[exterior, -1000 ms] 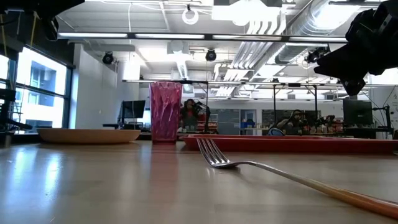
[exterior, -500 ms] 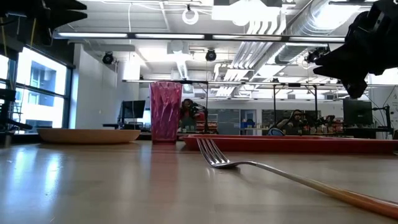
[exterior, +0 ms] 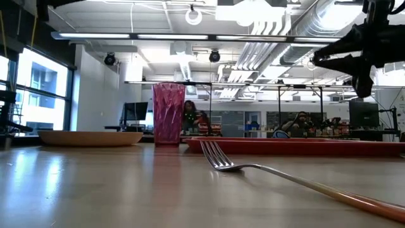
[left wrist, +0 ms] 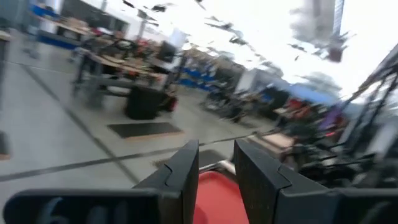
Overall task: Pick and place plate/cup/fork/spoon on tray
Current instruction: Put the red glass on the top left of the red tray
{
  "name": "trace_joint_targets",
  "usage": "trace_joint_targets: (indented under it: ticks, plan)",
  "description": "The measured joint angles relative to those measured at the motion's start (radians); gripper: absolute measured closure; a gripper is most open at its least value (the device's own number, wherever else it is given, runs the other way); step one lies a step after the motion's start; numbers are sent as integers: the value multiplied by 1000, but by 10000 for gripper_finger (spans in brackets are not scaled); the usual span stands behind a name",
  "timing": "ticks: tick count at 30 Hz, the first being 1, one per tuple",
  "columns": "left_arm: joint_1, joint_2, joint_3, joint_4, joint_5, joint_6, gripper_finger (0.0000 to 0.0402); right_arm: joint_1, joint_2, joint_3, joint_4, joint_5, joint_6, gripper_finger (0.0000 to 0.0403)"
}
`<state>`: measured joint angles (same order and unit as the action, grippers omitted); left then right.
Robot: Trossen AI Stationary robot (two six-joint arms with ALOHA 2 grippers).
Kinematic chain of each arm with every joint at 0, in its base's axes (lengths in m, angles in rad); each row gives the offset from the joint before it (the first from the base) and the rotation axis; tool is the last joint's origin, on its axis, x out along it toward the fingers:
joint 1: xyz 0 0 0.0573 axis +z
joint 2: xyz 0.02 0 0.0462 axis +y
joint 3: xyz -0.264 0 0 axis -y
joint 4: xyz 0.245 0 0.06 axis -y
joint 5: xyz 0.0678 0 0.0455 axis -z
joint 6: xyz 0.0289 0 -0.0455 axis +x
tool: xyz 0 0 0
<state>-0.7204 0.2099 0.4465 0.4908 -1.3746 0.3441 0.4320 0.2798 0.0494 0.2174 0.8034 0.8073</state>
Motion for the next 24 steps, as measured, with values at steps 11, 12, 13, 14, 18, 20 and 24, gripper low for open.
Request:
trace_joint_targets:
  ticks: [11,12,13,14,18,20,24]
  plan:
    - [-1,227,313,1,-114,255,309,0,0,0,174,36,-44,311]
    - [-1,240,330,0,-114,269,309,0,0,0,190,36,-56,311]
    - [-1,252,344,-1,-113,279,309,0,0,0,205,36,-70,311]
    - [-1,261,357,-1,-113,286,309,0,0,0,219,36,-82,311]
    - [-2,281,374,0,-68,285,309,0,0,0,251,36,-109,311]
    - [-9,282,374,-15,-18,258,309,0,0,1,253,36,-108,311]
    - [-37,281,374,-97,77,151,309,0,0,1,253,35,-108,311]
